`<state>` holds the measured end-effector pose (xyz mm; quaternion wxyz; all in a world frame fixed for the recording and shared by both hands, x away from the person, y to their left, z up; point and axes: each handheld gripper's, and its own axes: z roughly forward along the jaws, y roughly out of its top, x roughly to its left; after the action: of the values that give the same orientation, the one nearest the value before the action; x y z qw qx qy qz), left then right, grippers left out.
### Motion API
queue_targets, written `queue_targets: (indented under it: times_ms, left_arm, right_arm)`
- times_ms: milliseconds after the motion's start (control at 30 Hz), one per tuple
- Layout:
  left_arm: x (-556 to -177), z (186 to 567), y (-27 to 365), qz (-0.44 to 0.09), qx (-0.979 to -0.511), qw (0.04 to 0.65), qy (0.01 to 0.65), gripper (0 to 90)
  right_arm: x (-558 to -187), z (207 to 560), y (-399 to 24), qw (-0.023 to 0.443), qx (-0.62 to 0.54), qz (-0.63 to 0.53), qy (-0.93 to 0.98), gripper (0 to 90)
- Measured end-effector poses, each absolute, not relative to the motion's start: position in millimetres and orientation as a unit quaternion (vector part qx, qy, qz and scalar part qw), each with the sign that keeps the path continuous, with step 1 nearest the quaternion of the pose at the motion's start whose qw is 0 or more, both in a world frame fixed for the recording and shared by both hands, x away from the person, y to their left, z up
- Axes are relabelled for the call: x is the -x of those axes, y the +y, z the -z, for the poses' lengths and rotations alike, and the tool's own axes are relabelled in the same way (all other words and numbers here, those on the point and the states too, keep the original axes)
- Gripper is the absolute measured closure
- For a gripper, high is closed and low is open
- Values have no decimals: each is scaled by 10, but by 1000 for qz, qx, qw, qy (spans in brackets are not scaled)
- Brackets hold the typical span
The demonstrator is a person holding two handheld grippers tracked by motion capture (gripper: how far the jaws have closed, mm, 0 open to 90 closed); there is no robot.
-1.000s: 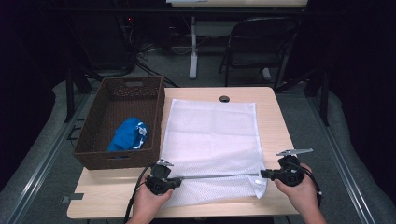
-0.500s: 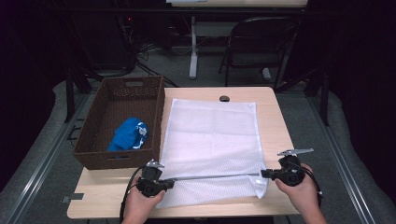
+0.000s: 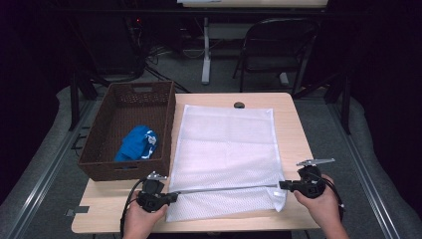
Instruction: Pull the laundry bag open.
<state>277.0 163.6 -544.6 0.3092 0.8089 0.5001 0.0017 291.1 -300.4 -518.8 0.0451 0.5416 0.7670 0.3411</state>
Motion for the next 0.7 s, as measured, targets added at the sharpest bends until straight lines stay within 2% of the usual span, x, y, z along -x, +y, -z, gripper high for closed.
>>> queue_targets:
  times_ms: [400, 700]
  left_arm:
    - [-2730, 5438, 1889, -9, -793, 311, 524, 869]
    - [-2714, 5454, 1871, -7, -792, 313, 524, 869]
  right_arm:
    - [-2925, 5206, -3044, 44, -547, -342, 763, 873]
    - [-2932, 5225, -3031, 50, -546, -343, 763, 873]
